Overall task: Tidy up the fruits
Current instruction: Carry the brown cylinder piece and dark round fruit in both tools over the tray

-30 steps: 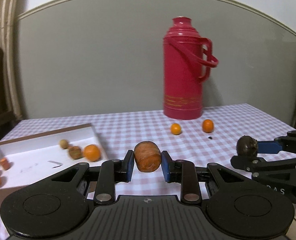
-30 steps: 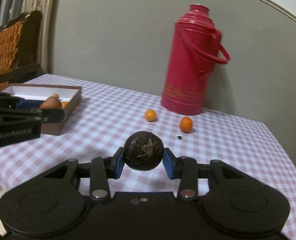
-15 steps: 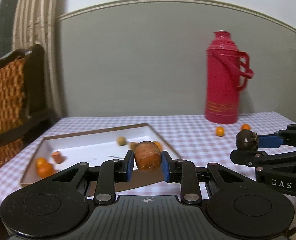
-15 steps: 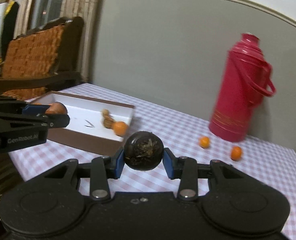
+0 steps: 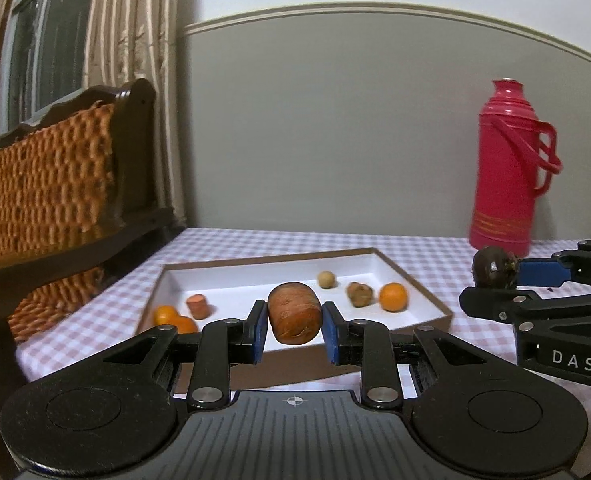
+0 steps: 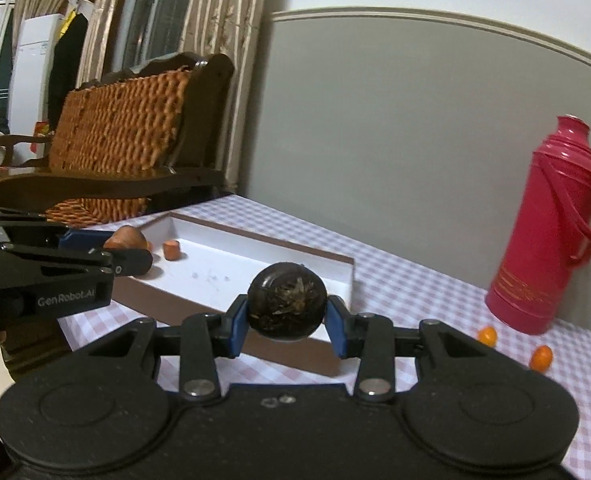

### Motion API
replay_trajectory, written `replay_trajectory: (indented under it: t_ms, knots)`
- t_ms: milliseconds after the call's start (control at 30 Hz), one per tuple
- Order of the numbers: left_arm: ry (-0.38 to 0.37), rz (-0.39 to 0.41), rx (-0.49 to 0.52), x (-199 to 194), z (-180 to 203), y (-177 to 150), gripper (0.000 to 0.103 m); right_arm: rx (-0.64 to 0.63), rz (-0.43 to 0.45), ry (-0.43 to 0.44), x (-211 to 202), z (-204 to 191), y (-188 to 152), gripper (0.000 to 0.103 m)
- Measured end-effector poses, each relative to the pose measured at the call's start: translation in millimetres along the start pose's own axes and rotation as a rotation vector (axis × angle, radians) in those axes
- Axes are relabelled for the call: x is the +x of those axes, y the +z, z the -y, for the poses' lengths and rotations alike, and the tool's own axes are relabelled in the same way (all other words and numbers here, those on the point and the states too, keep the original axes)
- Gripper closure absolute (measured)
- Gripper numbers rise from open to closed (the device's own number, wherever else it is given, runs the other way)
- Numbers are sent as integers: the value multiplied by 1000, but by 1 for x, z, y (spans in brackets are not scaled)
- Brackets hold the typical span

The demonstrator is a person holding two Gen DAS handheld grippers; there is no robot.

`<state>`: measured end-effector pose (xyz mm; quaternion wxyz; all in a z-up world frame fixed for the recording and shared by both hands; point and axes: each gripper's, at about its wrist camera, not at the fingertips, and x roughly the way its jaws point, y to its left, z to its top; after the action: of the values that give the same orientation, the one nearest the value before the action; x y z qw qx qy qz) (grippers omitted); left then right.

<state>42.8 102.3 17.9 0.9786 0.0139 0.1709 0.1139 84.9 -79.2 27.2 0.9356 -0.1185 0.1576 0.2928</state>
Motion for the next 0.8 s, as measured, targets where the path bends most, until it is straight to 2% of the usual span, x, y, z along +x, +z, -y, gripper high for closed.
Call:
replay_trajectory:
  t_ms: [400,800]
  knots:
    - [63,21,-42,24,-35,17,74,-33,50,8,29,-19,29,72]
    - [105,27,-51,61,-55,29,74,-30,71,4,68,-5,47,72]
